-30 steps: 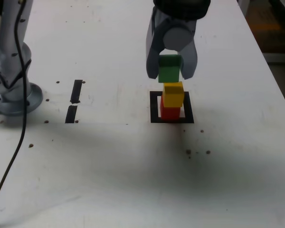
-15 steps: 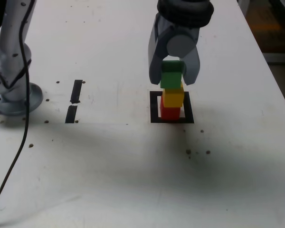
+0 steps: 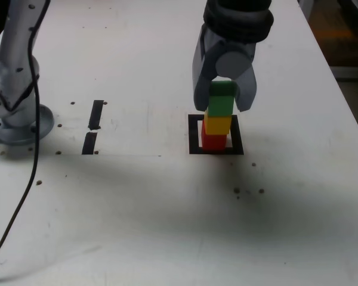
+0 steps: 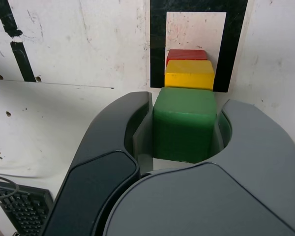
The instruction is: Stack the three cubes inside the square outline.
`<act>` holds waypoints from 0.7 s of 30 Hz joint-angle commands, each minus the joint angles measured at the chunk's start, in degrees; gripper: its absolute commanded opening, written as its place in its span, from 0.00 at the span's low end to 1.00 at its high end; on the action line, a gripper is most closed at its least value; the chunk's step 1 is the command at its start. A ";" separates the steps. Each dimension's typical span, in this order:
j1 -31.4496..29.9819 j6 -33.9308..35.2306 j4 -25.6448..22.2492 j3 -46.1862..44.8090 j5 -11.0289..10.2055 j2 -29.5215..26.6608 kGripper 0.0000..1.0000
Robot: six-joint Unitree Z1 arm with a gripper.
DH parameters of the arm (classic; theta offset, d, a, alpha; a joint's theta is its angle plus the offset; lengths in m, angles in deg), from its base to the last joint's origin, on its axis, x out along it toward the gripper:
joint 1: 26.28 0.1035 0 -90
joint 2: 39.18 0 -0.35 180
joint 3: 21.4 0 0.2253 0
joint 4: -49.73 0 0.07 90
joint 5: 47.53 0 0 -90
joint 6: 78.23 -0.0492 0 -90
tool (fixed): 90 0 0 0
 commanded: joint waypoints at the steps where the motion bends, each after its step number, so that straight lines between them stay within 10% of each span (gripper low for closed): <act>1: -0.11 -0.02 0.00 -0.27 -0.27 0.26 0.18; 21: -0.11 -0.04 0.38 -1.58 -0.75 -0.23 0.35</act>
